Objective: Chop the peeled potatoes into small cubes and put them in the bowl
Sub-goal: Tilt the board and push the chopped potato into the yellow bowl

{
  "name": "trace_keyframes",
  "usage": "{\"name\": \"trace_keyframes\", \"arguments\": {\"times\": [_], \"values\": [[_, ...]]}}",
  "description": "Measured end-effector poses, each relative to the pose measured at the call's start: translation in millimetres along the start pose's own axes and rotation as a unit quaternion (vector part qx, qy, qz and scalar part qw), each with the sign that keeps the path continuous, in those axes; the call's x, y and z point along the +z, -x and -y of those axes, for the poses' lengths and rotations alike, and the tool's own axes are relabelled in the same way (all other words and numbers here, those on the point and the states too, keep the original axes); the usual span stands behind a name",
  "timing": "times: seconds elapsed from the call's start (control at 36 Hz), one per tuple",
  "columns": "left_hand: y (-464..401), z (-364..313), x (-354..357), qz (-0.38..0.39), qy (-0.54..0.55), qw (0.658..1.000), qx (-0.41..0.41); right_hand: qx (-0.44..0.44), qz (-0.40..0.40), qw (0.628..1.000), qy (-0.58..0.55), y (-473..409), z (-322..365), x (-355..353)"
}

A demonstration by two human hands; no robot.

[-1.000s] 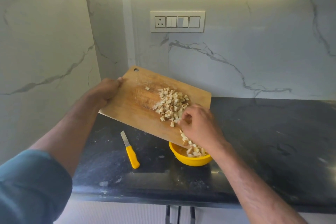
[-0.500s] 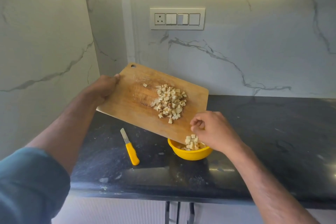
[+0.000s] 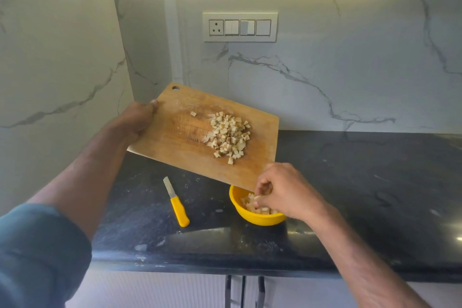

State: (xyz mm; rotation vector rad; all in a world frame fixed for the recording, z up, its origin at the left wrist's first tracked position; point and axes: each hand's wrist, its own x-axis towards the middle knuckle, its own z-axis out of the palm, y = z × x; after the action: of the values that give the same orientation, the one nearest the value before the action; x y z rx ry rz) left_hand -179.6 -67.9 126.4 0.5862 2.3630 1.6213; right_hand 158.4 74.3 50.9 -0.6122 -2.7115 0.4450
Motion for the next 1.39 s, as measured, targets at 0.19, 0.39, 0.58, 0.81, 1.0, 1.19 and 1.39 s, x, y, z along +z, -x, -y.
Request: {"name": "trace_keyframes", "arguments": {"times": [0.19, 0.39, 0.58, 0.81, 1.0, 1.19, 1.39], "values": [[5.6, -2.8, -1.8, -0.007, 0.000, 1.000, -0.001, -0.001, 0.087, 0.996, -0.015, 6.2, -8.0, -18.1], [7.5, -3.7, 1.7, 0.001, -0.001, 1.000, 0.000, 0.007, 0.040, 0.999, -0.032, 4.9, -3.7, -14.7], [12.9, -7.0, 3.1, 0.014, -0.004, 1.000, 0.006, -0.011, -0.200, 0.975, -0.097, -28.7, -2.2, -24.2], [19.9, -9.8, 10.3, 0.024, -0.003, 1.000, 0.016, -0.004, -0.249, 0.967, -0.059, -89.9, -8.3, -39.4], [18.9, -3.4, 1.2, 0.012, 0.008, 1.000, 0.010, -0.001, -0.211, 0.974, -0.078, -82.7, -26.6, -35.4], [17.6, -0.7, 7.2, 0.014, 0.001, 1.000, 0.011, -0.084, -0.206, 0.972, -0.073, -95.6, 2.4, -10.9], [17.1, -3.4, 9.6, 0.029, 0.001, 1.000, 0.011, -0.100, -0.188, 0.975, 0.071, -97.0, 42.5, 7.8]]}}
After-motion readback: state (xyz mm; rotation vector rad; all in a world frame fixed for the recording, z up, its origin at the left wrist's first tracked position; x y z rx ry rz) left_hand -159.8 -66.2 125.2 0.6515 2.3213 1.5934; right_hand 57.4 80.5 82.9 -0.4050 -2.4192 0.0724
